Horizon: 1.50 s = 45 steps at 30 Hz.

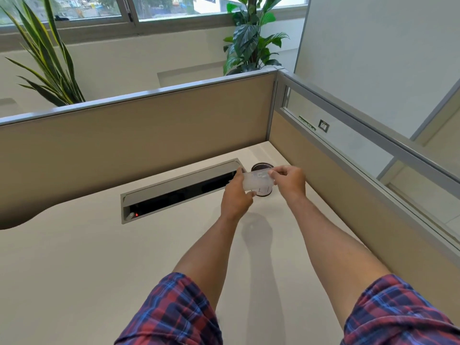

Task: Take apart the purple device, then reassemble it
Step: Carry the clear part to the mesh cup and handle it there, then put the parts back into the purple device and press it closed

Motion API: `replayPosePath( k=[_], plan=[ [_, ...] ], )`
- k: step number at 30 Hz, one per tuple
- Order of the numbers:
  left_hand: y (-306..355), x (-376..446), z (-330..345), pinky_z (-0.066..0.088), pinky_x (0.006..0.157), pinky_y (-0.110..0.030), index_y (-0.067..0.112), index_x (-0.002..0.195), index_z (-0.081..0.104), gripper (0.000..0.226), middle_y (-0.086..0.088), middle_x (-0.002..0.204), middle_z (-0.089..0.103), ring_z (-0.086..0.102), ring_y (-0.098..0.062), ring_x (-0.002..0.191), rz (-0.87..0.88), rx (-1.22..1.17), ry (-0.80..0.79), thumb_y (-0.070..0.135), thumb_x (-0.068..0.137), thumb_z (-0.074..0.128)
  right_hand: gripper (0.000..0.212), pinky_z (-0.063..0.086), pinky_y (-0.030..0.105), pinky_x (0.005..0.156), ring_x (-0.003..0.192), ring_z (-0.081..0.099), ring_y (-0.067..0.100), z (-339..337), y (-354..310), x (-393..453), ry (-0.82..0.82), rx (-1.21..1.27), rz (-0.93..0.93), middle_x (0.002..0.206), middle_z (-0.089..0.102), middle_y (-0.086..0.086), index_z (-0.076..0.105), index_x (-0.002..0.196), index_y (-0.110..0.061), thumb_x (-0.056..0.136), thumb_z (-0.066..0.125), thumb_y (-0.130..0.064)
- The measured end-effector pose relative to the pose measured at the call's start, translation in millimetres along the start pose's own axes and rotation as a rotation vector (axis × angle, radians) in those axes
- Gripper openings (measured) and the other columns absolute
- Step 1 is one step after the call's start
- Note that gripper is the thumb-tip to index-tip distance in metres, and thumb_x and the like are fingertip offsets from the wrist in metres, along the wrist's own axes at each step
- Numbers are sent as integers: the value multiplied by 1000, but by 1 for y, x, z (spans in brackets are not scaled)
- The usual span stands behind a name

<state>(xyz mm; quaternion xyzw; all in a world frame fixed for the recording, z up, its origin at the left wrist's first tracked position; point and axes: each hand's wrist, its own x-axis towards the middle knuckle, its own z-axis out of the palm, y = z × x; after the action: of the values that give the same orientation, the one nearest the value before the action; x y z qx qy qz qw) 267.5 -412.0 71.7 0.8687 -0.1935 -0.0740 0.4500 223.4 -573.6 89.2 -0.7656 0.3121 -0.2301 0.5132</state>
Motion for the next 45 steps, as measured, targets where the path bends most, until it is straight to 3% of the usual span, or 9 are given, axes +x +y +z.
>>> replayPosePath(
  k=[4, 12, 21, 26, 30, 34, 38, 41, 45],
  plan=[
    [-15, -28, -18, 43, 110, -30, 14, 156, 35, 89, -4, 152, 53, 49, -22, 140, -24, 6, -14, 9, 80, 82, 3, 48, 26, 63, 57, 61, 14, 13, 5, -36, -21, 44, 80, 65, 71, 4, 78, 82, -14, 83, 75, -13],
    [-53, -101, -57, 47, 110, -37, 12, 146, 53, 78, -7, 144, 60, 57, -24, 130, -133, -41, 24, 10, 75, 86, 5, 48, 26, 52, 54, 57, 15, 38, 8, -114, -125, 66, 225, 66, 69, 8, 79, 88, -7, 85, 75, -10],
    [-107, -183, -105, 43, 85, -17, 15, 130, 64, 71, -3, 122, 59, 60, -20, 110, -147, 44, -81, 12, 64, 91, 5, 50, 34, 60, 60, 58, 21, 70, 27, -219, -282, 109, 314, 71, 70, 15, 78, 87, -4, 87, 73, -5],
    [-133, -229, -121, 45, 84, -21, 16, 122, 67, 67, -2, 117, 63, 60, -19, 105, -171, 51, -107, 10, 60, 91, 8, 50, 28, 56, 63, 61, 21, 76, 41, -270, -399, 76, 315, 71, 72, 16, 78, 87, -5, 86, 76, -12],
    [-150, -261, -131, 42, 78, -12, 17, 121, 66, 66, 0, 116, 64, 59, -14, 101, -207, 33, -80, 12, 60, 91, 31, 52, 28, 57, 60, 69, 16, 75, 50, -305, -472, -54, 273, 76, 78, 8, 77, 87, -10, 77, 86, -38],
    [-164, -286, -140, 47, 83, -23, 17, 121, 66, 65, 1, 115, 63, 60, -17, 99, -252, 17, -51, 12, 61, 91, 44, 50, 18, 58, 65, 67, 8, 67, 63, -346, -396, -224, 209, 78, 71, -4, 69, 83, -22, 62, 90, -55],
    [-175, -304, -150, 50, 89, -28, 17, 121, 65, 64, 1, 116, 63, 60, -17, 104, -277, 30, -33, 11, 62, 89, 69, 46, 24, 64, 85, 62, 9, 62, 71, -383, -403, -404, 112, 99, 56, -14, 56, 103, -29, 56, 81, -72],
    [-181, -315, -155, 50, 90, -28, 19, 121, 65, 63, 3, 117, 63, 59, -15, 106, -295, 46, -38, 12, 63, 88, 75, 51, 33, 71, 95, 62, 15, 65, 73, -395, -422, -517, 76, 108, 55, -11, 53, 115, -26, 60, 80, -68],
    [-186, -328, -157, 50, 88, -27, 20, 119, 66, 62, 5, 116, 63, 59, -15, 105, -323, 64, -51, 15, 61, 88, 49, 54, 36, 71, 89, 60, 20, 69, 73, -399, -378, -591, 18, 106, 56, -4, 56, 104, -21, 73, 78, -52]
  ],
)
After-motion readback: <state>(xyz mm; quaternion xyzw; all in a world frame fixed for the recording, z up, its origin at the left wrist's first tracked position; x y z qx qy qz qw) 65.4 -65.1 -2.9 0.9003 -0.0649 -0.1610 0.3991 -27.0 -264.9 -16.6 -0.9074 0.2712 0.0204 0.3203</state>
